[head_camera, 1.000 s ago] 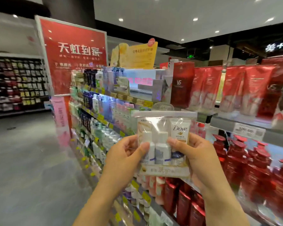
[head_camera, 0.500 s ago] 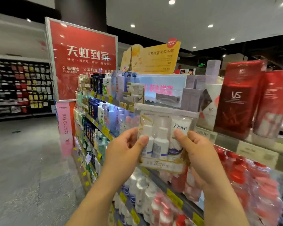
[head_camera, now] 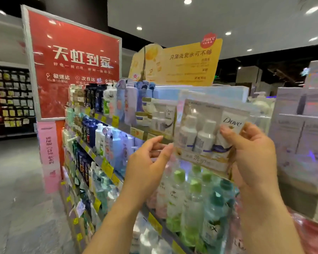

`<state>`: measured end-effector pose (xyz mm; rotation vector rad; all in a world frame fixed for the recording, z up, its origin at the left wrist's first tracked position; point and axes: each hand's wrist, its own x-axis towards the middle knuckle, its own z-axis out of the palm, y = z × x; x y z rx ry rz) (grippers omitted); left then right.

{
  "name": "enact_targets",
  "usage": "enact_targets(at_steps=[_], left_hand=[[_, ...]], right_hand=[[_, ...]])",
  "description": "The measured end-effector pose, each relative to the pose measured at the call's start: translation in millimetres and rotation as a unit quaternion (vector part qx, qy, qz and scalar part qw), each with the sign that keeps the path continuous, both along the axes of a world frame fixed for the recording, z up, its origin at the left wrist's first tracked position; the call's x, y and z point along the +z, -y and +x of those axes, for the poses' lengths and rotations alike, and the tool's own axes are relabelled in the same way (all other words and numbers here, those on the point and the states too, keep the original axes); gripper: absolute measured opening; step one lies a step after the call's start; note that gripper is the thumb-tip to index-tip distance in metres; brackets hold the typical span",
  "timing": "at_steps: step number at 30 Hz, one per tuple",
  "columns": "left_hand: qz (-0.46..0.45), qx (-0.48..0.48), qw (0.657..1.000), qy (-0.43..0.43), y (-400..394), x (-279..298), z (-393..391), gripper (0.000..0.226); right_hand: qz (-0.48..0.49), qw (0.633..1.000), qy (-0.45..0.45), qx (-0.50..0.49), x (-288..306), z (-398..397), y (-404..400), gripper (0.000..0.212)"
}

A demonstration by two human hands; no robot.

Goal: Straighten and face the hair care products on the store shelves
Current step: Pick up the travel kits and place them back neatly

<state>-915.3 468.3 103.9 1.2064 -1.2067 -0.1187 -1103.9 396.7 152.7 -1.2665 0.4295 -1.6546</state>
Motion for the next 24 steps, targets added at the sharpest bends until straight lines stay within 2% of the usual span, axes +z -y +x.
enact_targets(at_steps=[2, 6, 11, 15, 20, 24], left_hand=[[-0.002, -0.008, 1.000, 0.005, 30, 2, 31, 0.033], [-0.019, -0.017, 0.999, 0.036, 90, 15, 88, 0.025], [-0.053, -0.043, 0.995, 0.067, 153, 32, 139, 0.038], [-0.067, -0.065, 0.992, 0.088, 193, 41, 161, 0.043], [-0.039, -0.114, 0.991, 0.063, 225, 41, 173, 0.063], [-0.026, -0.150, 0.988, 0.029, 238, 40, 171, 0.068]], right_hand=[[-0.021, 0.999, 0.017, -0.041, 10, 20, 19, 0.018], [-0.079, 0.988, 0.041, -0.129, 32, 50, 49, 0.016], [-0.100, 0.961, 0.051, -0.251, 61, 77, 88, 0.016], [-0.088, 0.942, 0.010, -0.325, 81, 98, 118, 0.016], [-0.047, 0.945, -0.070, -0.315, 88, 129, 147, 0.017], [-0.014, 0.949, -0.124, -0.290, 82, 144, 162, 0.009]])
